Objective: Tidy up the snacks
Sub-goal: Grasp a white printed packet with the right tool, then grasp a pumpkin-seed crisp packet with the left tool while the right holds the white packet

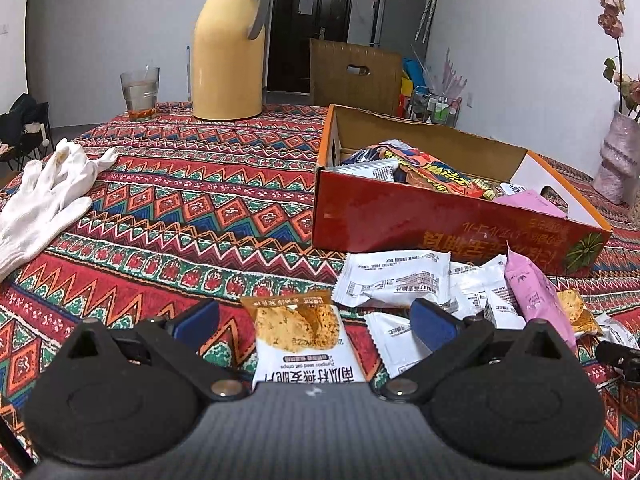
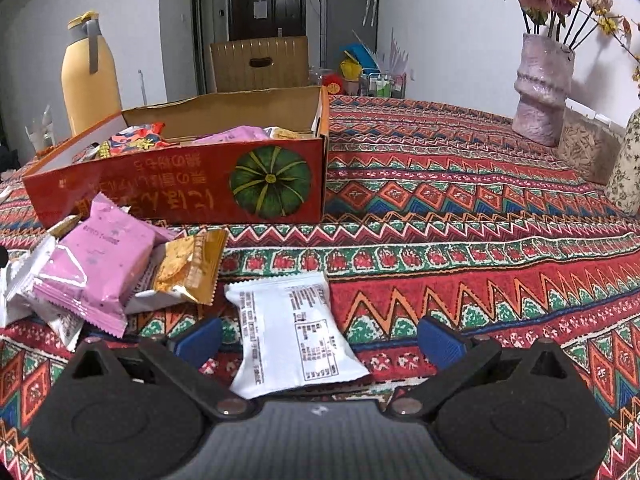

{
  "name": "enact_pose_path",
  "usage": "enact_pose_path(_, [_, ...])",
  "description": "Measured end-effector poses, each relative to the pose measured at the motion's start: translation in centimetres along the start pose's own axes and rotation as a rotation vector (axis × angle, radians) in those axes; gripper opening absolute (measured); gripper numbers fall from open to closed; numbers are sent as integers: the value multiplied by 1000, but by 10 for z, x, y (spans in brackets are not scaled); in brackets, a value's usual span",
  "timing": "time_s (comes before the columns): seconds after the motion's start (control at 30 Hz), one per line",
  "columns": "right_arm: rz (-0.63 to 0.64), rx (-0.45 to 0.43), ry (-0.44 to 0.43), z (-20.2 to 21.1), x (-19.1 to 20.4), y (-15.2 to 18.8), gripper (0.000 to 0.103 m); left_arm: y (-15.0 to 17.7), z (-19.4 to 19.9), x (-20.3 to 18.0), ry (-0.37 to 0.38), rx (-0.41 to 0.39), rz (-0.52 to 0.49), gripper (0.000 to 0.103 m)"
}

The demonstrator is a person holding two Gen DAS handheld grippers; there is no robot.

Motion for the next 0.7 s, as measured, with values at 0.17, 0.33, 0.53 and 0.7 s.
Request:
enact_pose_path(0.17, [10, 6, -8, -2, 1, -2, 103, 0, 0, 1, 7, -3, 11, 103])
enact_pose_path(0.33, [8, -3, -25, 0, 1, -1, 102, 0, 1, 3, 14, -7, 24, 103])
enact_pose_path(0.53, [26, -67, -60, 11, 8, 1, 60, 1, 1, 1, 17, -3, 18, 103])
enact_pose_path(0.7, [-9, -93, -93, 17, 4, 0, 40, 1, 0, 1, 13, 3, 18, 103])
Point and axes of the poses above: each gripper's, at about its wrist camera, not at the fingertips, and z roughly against the way its jaws point, x to its left, y to its underside, the point moved 6 cm from there along -z, roughly the way its jaws point, and after that the axes turned 12 degrees about y, right-handed, at the moved point
